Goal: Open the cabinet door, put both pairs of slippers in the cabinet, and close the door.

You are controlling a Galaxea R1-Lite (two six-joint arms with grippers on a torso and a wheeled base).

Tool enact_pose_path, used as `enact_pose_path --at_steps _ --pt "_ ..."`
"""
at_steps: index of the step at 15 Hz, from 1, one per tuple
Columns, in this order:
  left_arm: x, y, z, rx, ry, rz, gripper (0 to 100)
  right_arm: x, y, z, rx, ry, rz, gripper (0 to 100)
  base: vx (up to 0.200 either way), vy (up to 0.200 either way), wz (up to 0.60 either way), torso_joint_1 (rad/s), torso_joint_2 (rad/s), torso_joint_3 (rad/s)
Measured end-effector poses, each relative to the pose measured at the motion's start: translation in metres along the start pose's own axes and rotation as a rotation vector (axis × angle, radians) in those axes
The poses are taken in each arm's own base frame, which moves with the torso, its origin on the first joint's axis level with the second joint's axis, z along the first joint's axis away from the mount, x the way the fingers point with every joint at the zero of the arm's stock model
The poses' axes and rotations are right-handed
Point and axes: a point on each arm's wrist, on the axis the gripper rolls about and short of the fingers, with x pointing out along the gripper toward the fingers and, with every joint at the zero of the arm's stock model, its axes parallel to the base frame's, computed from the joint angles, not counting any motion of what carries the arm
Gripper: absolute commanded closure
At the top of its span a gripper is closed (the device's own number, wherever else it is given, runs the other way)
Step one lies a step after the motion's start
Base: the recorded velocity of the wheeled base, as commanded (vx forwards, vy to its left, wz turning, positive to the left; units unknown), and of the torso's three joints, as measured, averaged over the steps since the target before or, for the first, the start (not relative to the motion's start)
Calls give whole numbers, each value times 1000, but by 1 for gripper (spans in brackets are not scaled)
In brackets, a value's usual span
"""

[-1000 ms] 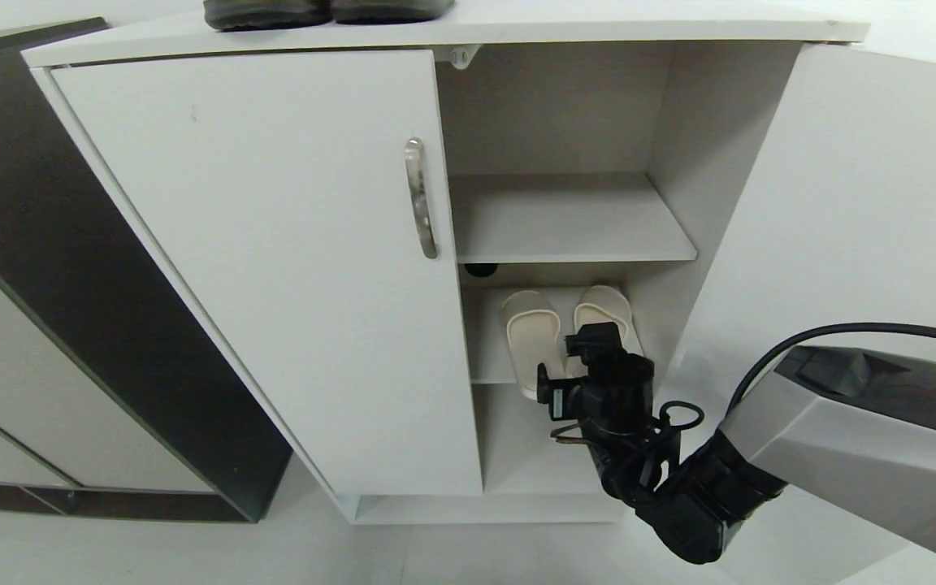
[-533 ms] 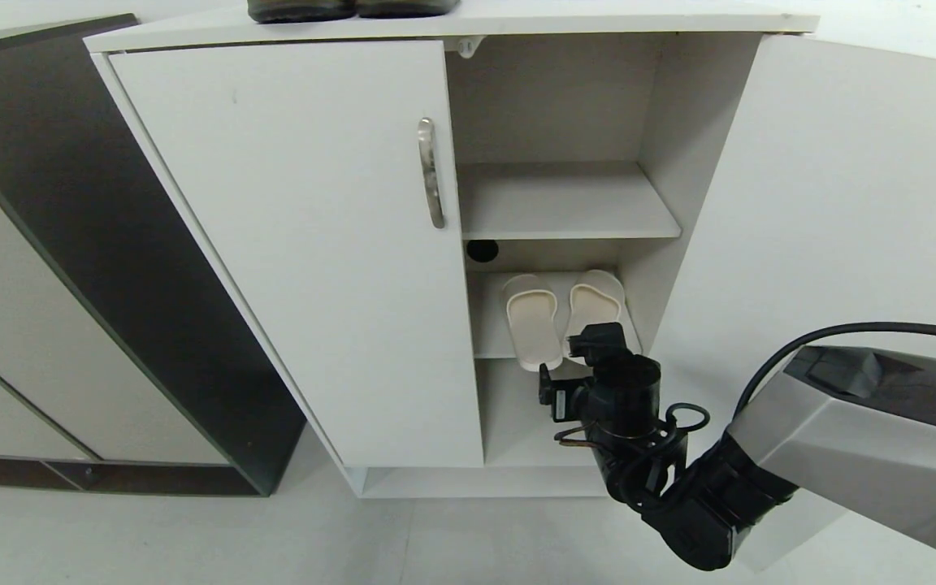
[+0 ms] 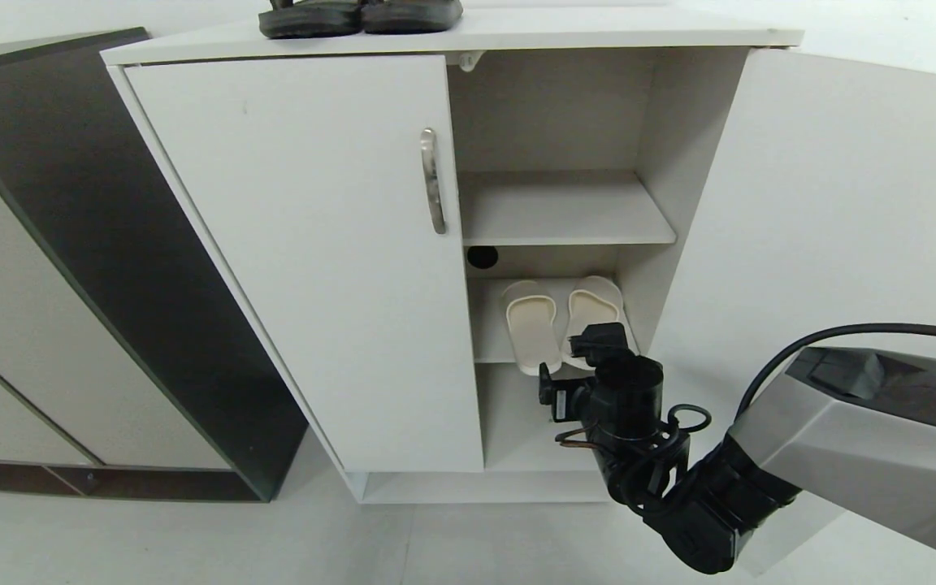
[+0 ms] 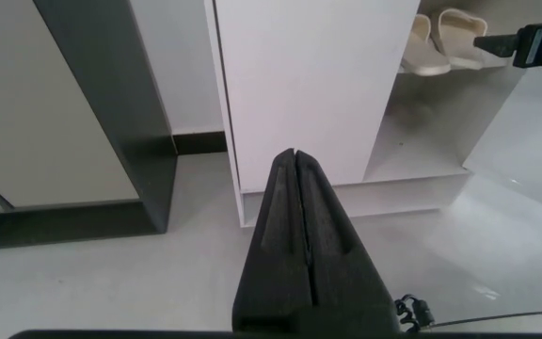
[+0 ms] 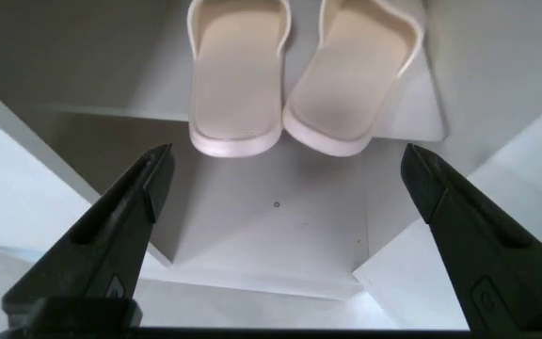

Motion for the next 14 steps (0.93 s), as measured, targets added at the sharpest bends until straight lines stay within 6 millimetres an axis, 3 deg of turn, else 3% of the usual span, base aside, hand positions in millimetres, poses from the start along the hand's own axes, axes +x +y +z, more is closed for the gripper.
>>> enact_pose_path --at_steps 8,14 --pt "0 0 0 -1 0 1 100 -2 -1 -4 -11 10 -3 0 0 0 0 2 1 189" --pt "0 0 0 1 0 1 100 -9 -7 -9 -61 38 7 0 0 0 0 0 0 0"
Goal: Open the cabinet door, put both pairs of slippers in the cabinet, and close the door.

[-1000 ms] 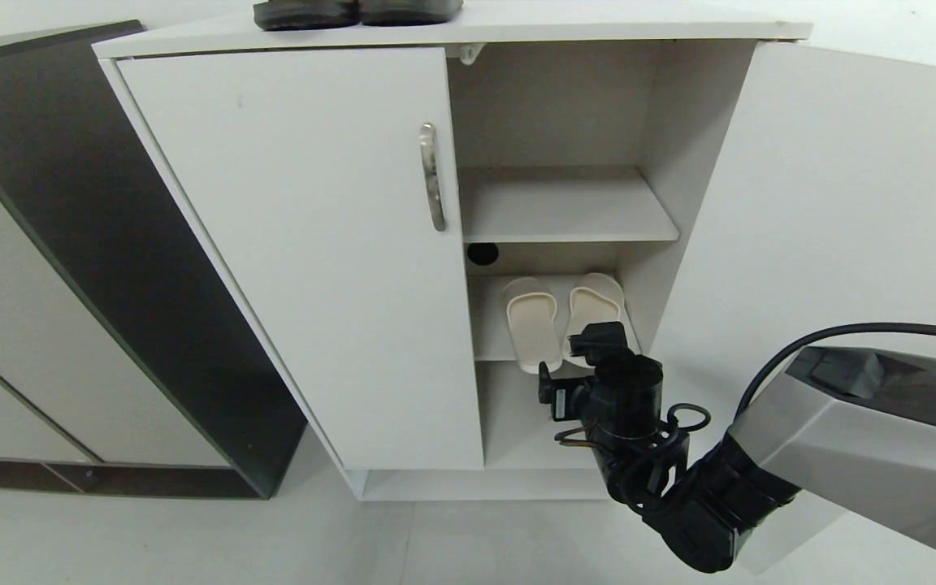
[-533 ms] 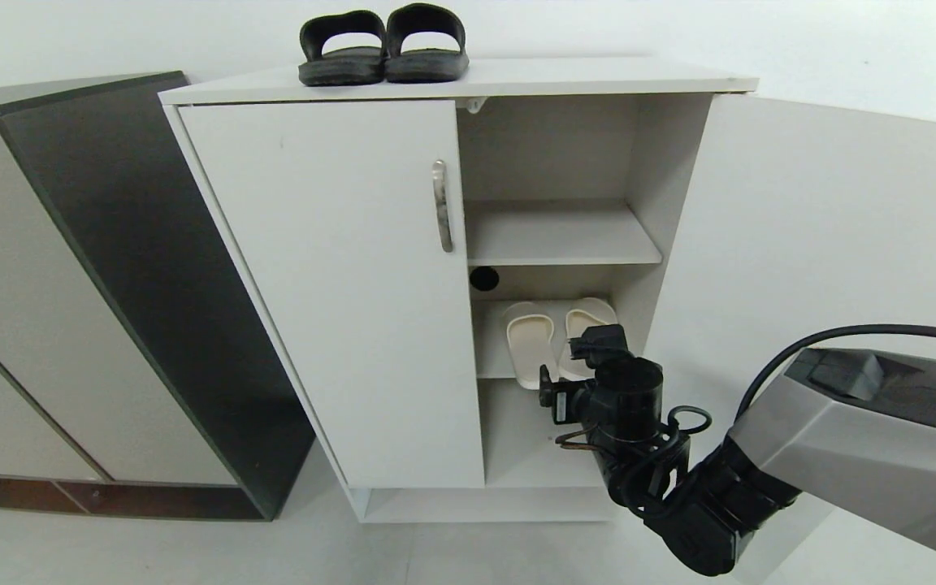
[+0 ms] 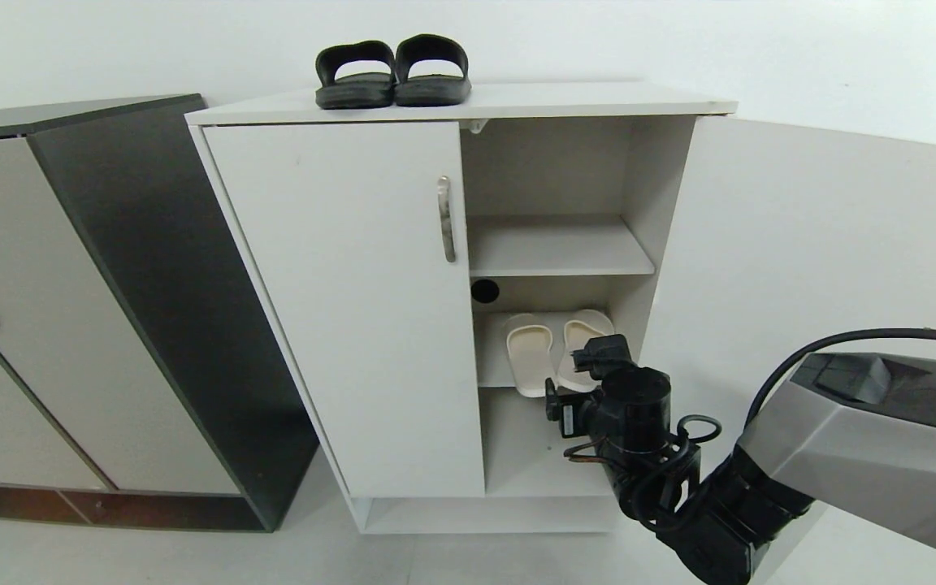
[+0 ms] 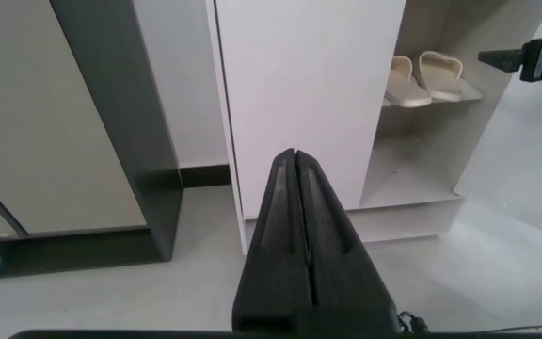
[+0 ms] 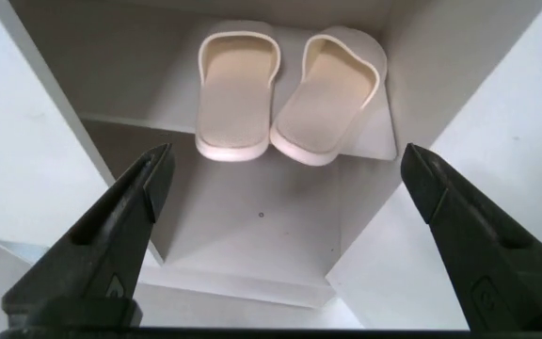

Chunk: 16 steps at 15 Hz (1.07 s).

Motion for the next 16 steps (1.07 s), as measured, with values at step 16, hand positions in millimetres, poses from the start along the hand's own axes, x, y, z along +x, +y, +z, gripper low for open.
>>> enact_pose_path --at_steps 16 --pt "0 0 0 -3 0 1 100 -12 -4 3 -49 -95 48 0 0 138 0 3 0 3"
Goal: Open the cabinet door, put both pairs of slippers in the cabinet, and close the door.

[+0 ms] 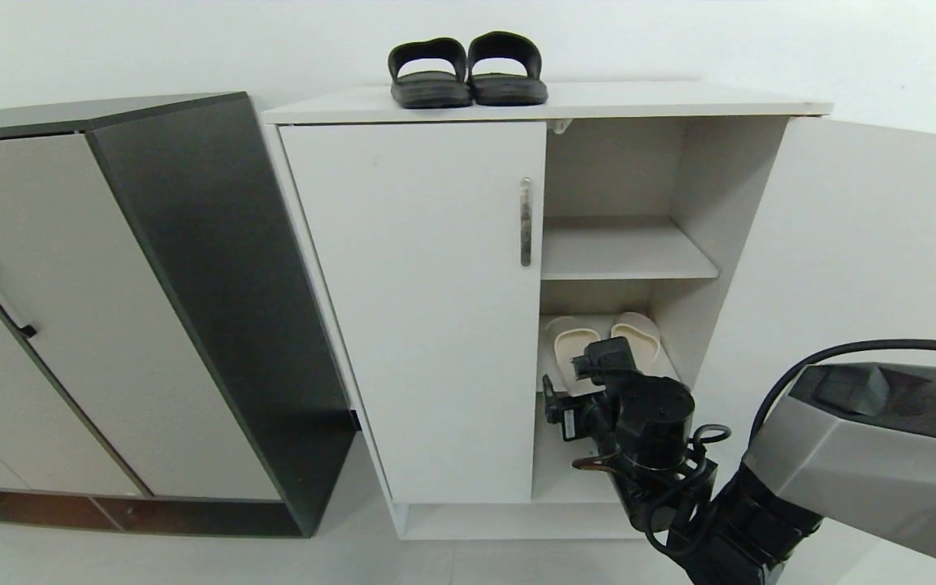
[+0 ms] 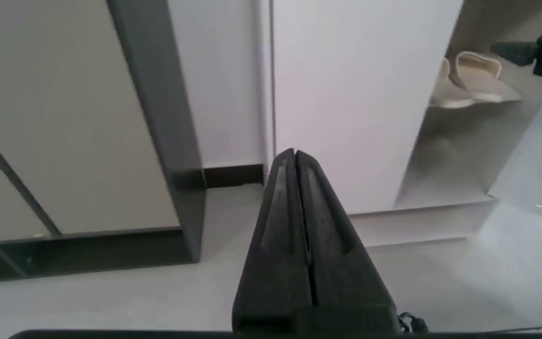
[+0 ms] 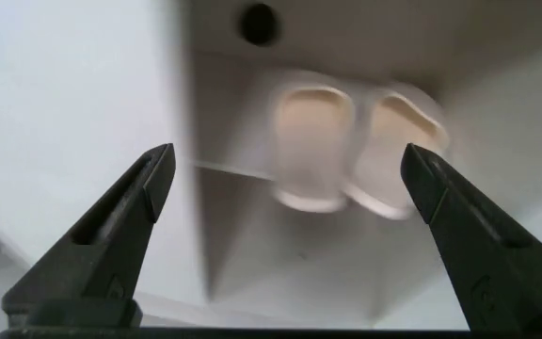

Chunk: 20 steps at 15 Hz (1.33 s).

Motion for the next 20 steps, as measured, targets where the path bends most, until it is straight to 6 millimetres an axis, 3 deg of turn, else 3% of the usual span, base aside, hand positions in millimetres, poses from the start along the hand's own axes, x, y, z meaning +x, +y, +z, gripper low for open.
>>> enact_pose_path --at_steps 4,20 --pt "0 0 0 0 0 -1 100 0 -3 -5 -24 4 16 0 0 200 0 2 0 4" --pt "0 0 0 1 0 -1 100 3 -8 -3 -18 -12 25 0 0 0 0 0 0 0"
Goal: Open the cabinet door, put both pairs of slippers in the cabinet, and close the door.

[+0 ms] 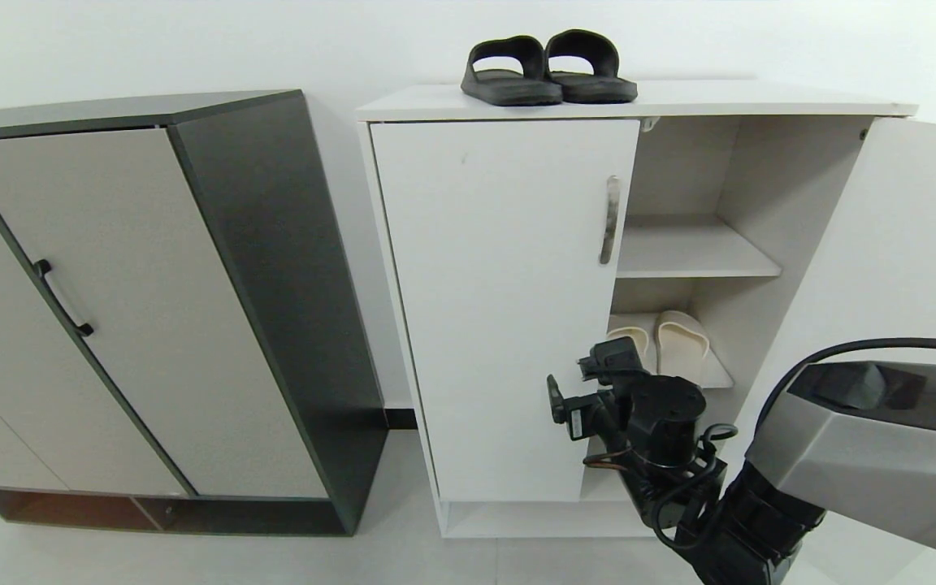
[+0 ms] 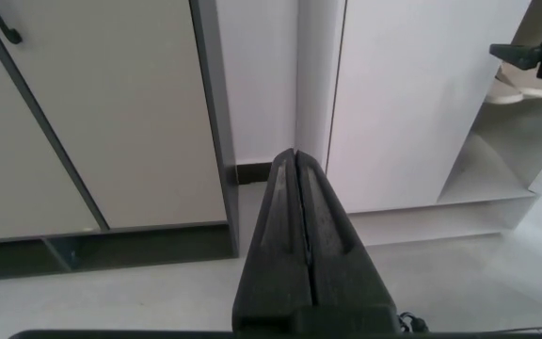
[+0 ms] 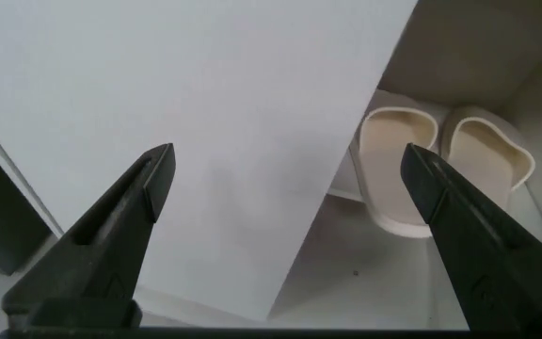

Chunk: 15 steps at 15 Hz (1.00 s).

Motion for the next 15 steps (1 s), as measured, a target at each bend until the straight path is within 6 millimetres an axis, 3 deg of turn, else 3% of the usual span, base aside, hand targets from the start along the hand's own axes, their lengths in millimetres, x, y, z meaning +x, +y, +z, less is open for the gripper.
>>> enact_pose_path --at_steps 3,6,15 --pt "0 0 0 0 1 0 100 -2 3 0 0 -1 11 0 0 0 0 4 -53 -59" --pt "0 0 0 0 2 0 100 -6 6 6 6 -13 26 0 0 0 0 14 -212 -321" --pt "0 0 0 1 0 0 100 -20 9 24 24 -45 56 0 0 0 0 95 -484 -349"
